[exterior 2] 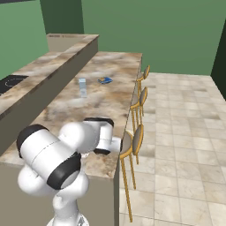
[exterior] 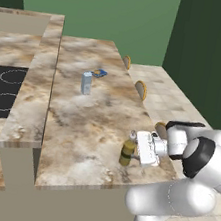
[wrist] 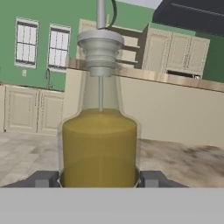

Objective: Move the shaker and oil and vinegar bottle from the cabinet to the dining counter.

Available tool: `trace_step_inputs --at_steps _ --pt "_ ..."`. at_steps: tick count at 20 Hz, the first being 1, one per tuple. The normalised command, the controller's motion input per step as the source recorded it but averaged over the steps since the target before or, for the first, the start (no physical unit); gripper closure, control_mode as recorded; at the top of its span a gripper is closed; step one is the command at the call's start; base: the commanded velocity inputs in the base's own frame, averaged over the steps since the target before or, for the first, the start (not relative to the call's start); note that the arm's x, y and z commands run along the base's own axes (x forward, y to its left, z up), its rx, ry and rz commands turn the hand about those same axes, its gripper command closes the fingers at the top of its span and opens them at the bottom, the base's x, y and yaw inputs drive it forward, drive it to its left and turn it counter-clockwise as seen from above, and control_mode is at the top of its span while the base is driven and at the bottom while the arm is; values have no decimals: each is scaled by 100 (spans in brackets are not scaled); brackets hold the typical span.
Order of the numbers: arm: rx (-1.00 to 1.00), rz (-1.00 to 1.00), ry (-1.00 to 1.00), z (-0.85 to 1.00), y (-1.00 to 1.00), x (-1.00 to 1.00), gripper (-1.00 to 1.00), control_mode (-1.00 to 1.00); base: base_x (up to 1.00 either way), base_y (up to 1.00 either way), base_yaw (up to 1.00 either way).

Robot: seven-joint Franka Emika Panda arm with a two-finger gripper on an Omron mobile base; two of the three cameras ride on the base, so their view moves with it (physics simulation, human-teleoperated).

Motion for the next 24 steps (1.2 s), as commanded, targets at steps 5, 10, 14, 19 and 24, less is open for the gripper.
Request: trace_step_inputs --at_steps 5,10,14,19,24 --pt "0 0 -2 -19 0 0 -100 -100 0 0 0" --pt "1 0 -1 0 -3 -1 -100 -100 0 0 0" --pt "0 0 0 0 -2 -4 -100 -100 0 0 0" --pt "0 0 0 0 -10 -16 -100 -100 0 0 0" --pt "0 0 0 1 -13 -11 -100 -100 0 0 0"
